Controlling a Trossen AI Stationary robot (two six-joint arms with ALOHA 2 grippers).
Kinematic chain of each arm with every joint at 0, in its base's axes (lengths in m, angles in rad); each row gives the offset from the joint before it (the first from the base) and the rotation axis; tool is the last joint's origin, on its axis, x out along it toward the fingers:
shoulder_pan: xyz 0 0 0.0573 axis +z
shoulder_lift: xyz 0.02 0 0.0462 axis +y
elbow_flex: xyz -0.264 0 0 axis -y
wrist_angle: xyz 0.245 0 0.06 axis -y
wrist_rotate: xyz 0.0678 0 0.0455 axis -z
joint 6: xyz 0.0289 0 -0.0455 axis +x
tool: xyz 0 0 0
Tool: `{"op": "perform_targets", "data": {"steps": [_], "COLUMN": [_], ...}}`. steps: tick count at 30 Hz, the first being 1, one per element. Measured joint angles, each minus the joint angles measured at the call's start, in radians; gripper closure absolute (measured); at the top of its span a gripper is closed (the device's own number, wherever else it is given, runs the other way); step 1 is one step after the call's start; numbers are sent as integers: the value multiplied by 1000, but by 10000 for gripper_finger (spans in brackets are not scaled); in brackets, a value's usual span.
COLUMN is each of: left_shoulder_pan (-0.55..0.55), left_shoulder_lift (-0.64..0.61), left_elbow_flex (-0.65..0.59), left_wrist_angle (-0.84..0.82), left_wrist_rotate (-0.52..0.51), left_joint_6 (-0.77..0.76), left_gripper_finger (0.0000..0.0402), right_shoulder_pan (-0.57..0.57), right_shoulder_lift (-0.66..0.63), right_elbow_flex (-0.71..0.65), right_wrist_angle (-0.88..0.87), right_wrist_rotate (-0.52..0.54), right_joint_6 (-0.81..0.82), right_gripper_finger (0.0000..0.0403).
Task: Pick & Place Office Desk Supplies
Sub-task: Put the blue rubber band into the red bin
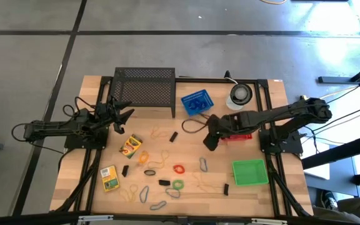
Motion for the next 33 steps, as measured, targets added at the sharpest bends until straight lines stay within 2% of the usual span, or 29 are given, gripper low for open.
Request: {"op": "perform_targets", "data": {"steps": [5,11,15,25,33], "left_shoulder_pan": [0,0,0,0,0], "left_shoulder_lift": [0,0,0,0,0], "left_elbow_flex": [0,0,0,0,0], "left_wrist_angle": [0,0,0,0,0], "left_wrist_rotate": [0,0,0,0,0], "left_joint_6": [0,0,0,0,0], "left_gripper_finger": [208,208,208,208,208], "right_shoulder_pan": [86,153,170,178,189], "right_shoulder_lift": [108,239,291,330,389], "right_elbow_flex": [0,0,0,0,8], "right_wrist_angle": [102,110,121,238,221], "right_wrist_rotate": [-16,-60,-60,-38,-1], "right_joint_6": [-142,-288,-296,-269,-266], "right_gripper_finger": [183,183,183,183,185]}}
